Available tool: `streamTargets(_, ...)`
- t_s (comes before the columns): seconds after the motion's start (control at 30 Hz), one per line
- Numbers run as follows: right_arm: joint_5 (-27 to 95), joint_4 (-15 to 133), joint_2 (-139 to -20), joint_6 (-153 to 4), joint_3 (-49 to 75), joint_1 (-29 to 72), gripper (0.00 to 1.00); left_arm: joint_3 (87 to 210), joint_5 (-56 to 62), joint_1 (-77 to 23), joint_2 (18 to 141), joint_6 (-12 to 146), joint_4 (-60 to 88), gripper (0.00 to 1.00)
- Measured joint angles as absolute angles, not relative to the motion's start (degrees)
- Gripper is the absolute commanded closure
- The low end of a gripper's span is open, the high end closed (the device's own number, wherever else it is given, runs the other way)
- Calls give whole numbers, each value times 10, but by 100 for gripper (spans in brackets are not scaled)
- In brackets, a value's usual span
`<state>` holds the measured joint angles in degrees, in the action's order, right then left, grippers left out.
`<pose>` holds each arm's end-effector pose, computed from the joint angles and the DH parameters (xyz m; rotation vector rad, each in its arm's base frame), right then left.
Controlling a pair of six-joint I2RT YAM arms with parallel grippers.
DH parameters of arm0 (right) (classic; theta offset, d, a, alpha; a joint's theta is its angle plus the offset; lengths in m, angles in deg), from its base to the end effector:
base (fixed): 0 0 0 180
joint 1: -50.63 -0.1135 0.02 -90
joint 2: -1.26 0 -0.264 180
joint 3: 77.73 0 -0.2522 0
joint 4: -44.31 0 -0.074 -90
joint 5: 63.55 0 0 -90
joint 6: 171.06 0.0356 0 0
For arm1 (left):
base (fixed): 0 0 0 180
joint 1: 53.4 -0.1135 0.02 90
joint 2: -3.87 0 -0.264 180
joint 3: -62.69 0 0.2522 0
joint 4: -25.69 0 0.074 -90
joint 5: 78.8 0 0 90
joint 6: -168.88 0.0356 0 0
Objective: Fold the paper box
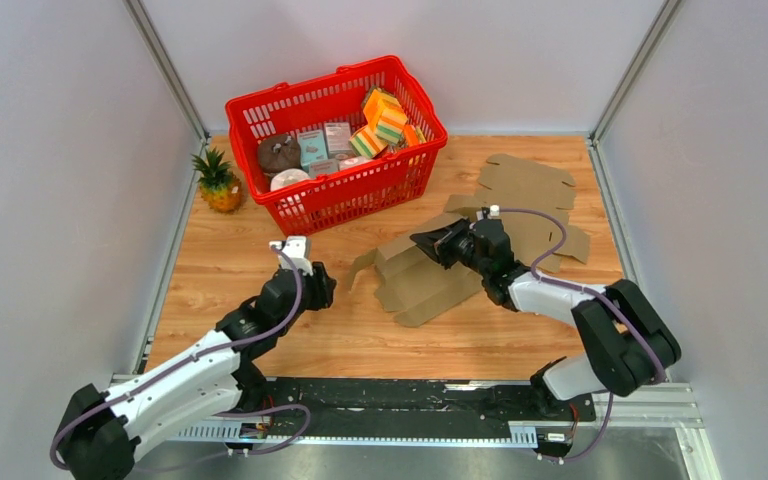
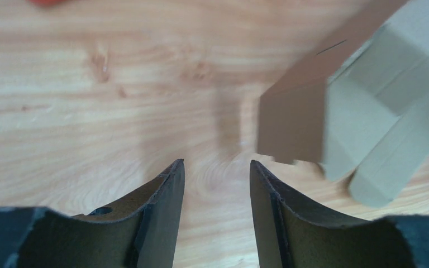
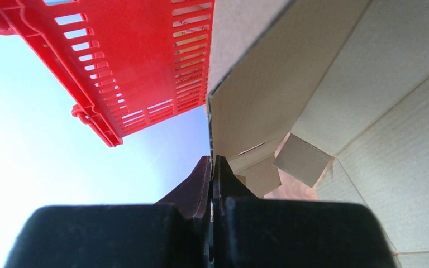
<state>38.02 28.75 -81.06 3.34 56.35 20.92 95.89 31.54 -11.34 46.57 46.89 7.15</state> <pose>0.2479 0.1497 0.1867 0.8919 2.0660 1.4223 0.1341 -0.1044 0.2004 -0.0399 2.0561 -0.4464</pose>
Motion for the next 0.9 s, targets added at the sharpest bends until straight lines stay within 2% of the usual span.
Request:
streamTargets(0.1, 417, 258, -839, 35, 563, 219, 99, 984, 293, -132, 525, 465, 34, 47)
streamTargets(0.17, 432, 257, -841, 35, 562, 221, 98, 1011, 282, -139, 569, 468, 29, 52)
streamTargets(0.37, 459, 257, -844, 35, 541, 227, 97, 1074, 209, -142, 678, 494, 71, 61)
streamTargets(0.53, 463, 286, -853, 35, 514, 230, 96, 1076, 130, -139, 710, 506, 115, 59)
streamTargets(0.73, 463, 313, -857, 35, 505, 230, 96, 1096, 99, -107, 728, 520, 136, 57)
streamTargets(0.9, 460, 329, -857, 35, 504, 230, 96, 1128, 118, -100, 770, 521, 133, 48)
